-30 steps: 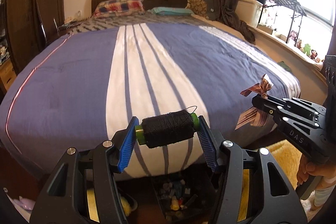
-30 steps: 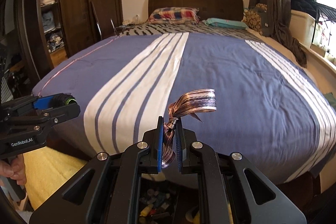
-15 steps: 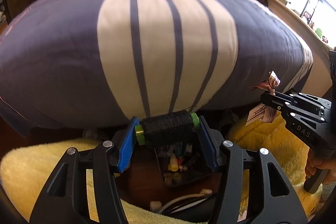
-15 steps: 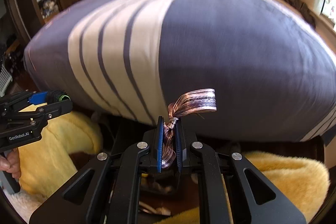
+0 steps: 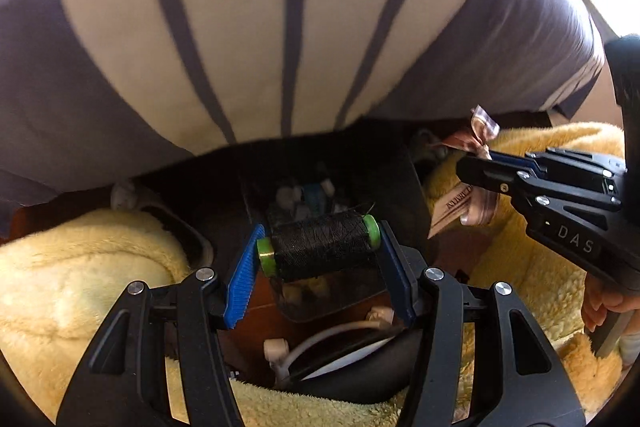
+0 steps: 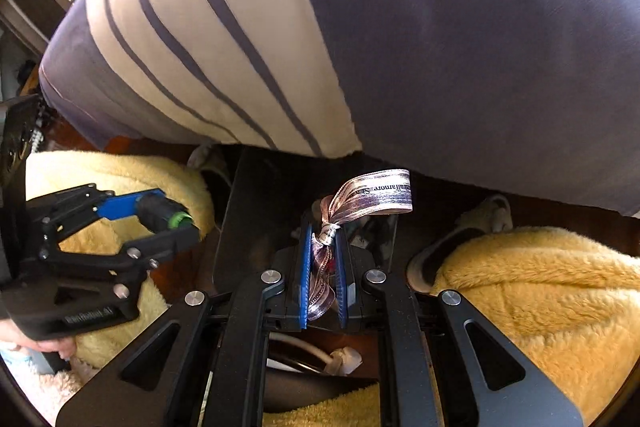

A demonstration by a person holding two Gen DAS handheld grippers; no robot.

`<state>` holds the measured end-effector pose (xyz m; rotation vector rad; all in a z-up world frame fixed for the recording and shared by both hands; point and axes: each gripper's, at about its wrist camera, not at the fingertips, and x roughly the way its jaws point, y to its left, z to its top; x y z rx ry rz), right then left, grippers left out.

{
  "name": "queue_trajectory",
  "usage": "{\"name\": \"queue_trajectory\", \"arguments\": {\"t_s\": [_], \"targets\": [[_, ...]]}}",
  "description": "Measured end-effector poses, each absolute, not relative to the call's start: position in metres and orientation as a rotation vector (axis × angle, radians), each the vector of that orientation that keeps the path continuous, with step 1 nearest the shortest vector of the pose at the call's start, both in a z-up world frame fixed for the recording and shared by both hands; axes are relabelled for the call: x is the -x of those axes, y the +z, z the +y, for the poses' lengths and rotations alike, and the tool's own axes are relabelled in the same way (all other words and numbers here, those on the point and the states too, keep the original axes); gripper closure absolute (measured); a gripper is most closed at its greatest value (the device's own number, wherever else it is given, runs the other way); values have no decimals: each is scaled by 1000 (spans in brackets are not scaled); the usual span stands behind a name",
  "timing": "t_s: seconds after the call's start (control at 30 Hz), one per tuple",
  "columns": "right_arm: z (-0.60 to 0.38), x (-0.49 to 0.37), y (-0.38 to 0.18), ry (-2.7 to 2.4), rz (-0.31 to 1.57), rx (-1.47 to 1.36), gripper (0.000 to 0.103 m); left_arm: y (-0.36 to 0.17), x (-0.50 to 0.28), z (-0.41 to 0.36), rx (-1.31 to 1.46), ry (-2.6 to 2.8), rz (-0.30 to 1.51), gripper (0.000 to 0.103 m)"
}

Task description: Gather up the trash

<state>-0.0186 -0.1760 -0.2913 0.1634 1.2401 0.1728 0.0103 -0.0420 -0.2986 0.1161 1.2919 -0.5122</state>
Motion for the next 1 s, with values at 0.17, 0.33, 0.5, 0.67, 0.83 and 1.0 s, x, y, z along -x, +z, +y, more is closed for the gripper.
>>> {"name": "queue_trajectory", "arguments": {"t_s": [0.17, 0.33, 0.5, 0.67, 0.83, 1.0], "targets": [[-170, 6, -304, 178, 1289, -153, 91, -319, -14, -49, -144, -528, 1348, 50], [-178, 1, -311, 169, 1307, -171, 89, -328, -13, -55, -146, -533, 1376, 49], [-182, -1, -310, 174, 1304, -197, 75, -331, -15, -52, -134, -525, 1387, 49], [-185, 0, -305, 175, 1285, -223, 62, -318, -11, -52, -131, -520, 1358, 37], [-189, 1, -293, 174, 1253, -259, 54, -304, -8, -51, -143, -508, 1310, 25], [-196, 5, -267, 136, 1179, -249, 33, -281, -7, -42, -125, -487, 1240, 17]]}}
